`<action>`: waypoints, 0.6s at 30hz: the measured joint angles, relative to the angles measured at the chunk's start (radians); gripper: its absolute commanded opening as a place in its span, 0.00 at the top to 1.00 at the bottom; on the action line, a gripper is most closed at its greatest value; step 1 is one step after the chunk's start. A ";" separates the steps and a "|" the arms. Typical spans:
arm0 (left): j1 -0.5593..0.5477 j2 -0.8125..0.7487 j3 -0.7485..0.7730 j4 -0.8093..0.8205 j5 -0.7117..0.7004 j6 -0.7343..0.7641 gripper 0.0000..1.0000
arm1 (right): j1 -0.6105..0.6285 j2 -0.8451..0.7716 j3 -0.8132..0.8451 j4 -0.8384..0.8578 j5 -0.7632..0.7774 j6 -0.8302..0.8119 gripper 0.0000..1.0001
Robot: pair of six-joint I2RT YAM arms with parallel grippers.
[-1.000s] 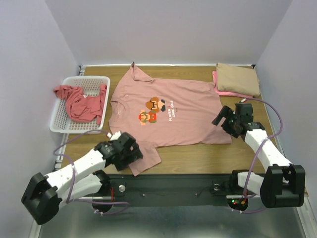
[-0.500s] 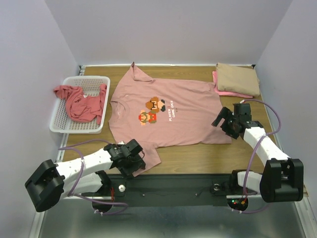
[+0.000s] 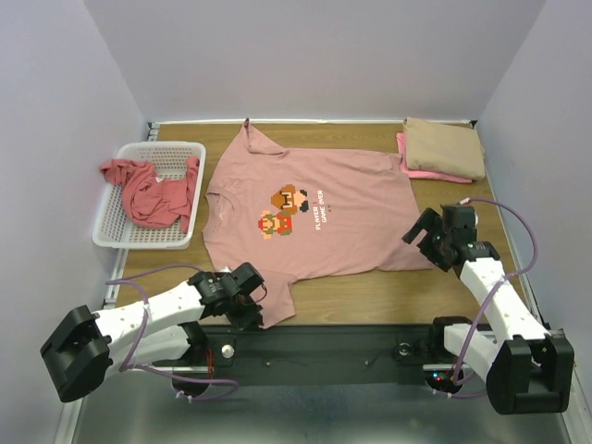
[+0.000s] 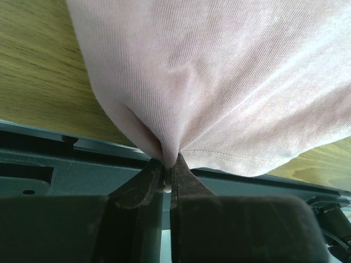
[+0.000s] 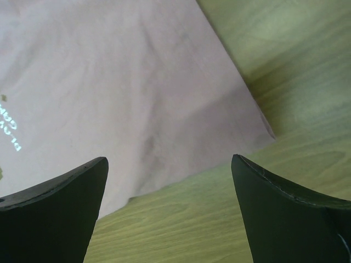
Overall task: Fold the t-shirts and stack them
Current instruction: Flatten the tshirt out
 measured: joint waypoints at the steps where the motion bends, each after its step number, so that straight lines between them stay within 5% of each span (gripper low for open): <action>1: 0.000 -0.002 0.000 0.000 0.000 0.002 0.93 | 0.000 -0.013 -0.011 -0.021 0.010 0.010 0.00; 6: 0.000 -0.024 0.000 -0.010 -0.012 0.009 1.00 | 0.000 -0.043 -0.048 -0.095 0.024 0.070 0.02; 10: 0.000 -0.053 0.000 -0.009 -0.043 0.022 1.00 | 0.000 -0.056 -0.048 -0.113 0.069 0.113 0.16; 18: 0.002 -0.098 0.025 -0.017 -0.092 0.034 1.00 | 0.000 0.084 -0.050 -0.103 0.140 0.140 0.29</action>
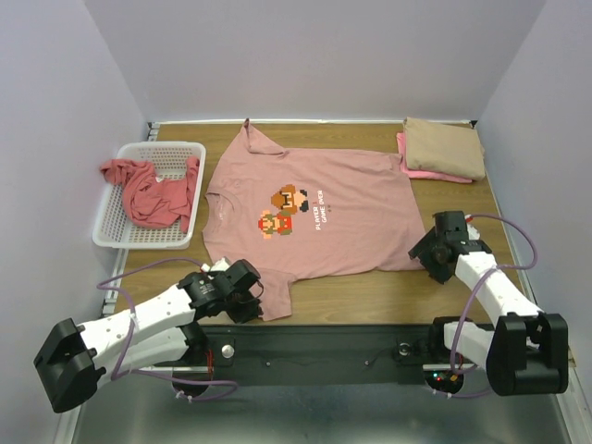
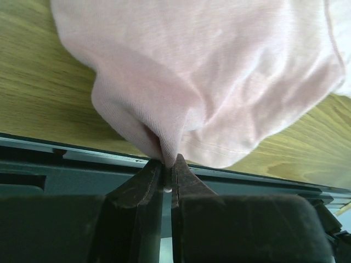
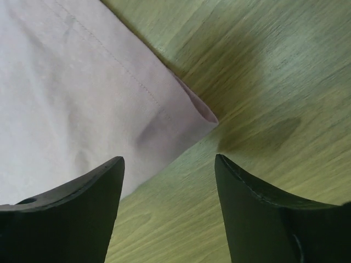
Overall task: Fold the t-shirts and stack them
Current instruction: Flatten the tshirt out
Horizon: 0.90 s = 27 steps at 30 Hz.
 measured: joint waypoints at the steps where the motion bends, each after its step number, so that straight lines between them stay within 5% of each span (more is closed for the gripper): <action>1: 0.000 -0.003 0.003 0.001 -0.003 0.002 1.00 | 0.000 0.011 -0.003 0.007 0.001 0.000 0.32; 7: 0.000 -0.005 0.005 0.000 -0.010 0.006 1.00 | 0.000 0.045 -0.036 0.069 0.005 0.000 0.47; 16: 0.000 -0.051 0.005 0.000 -0.010 0.005 1.00 | 0.000 0.051 -0.056 0.134 0.023 0.001 0.51; 22: 0.000 -0.071 0.003 0.001 -0.008 0.005 1.00 | 0.000 0.043 -0.073 0.153 0.021 -0.005 1.00; 27: 0.000 -0.102 -0.005 -0.006 0.002 0.001 1.00 | 0.000 -0.063 -0.127 0.153 -0.005 -0.002 1.00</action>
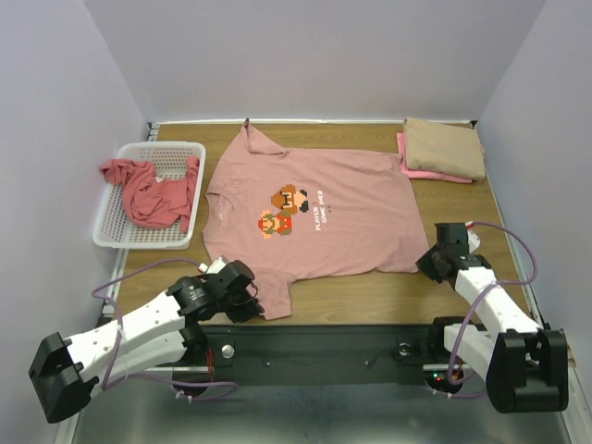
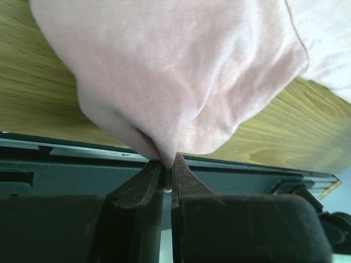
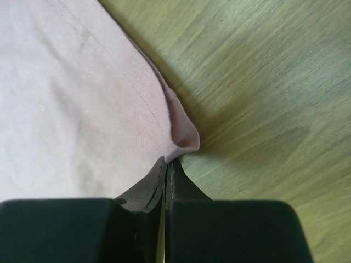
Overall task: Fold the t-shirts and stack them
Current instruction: Flatten the tshirt out
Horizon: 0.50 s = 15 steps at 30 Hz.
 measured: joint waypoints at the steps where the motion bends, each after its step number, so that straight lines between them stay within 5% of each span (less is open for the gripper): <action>1: 0.000 -0.014 -0.002 -0.002 0.003 -0.002 1.00 | 0.000 -0.023 -0.001 -0.013 -0.003 0.004 1.00; 15: 0.000 -0.230 -0.010 -0.105 0.032 -0.050 1.00 | 0.000 -0.246 0.006 -0.156 -0.030 0.123 1.00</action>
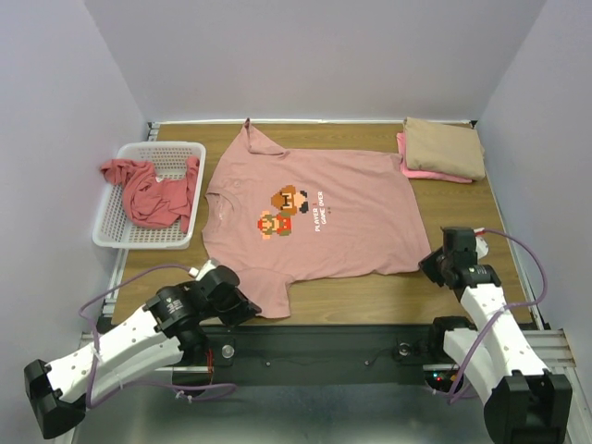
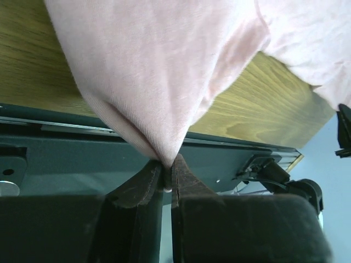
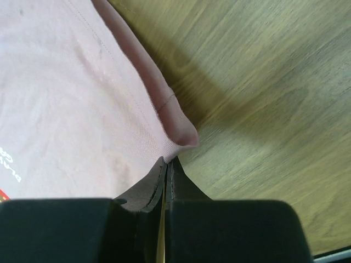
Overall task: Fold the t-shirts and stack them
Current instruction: Flatten the tshirt out
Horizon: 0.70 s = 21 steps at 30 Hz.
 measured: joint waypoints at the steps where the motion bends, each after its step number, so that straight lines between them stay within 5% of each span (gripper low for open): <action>1: 0.000 0.011 0.012 -0.001 -0.008 0.004 1.00 | 0.000 0.008 0.005 -0.004 0.000 0.000 1.00; 8: 0.021 0.271 0.219 0.006 -0.106 0.083 1.00 | 0.000 0.114 0.098 -0.024 0.001 -0.026 1.00; 16: 0.317 0.587 0.420 0.156 -0.103 0.337 1.00 | 0.000 0.288 0.231 -0.014 0.000 -0.084 1.00; 21: 0.391 0.761 0.583 0.199 -0.076 0.468 1.00 | 0.000 0.406 0.330 0.004 0.007 -0.117 1.00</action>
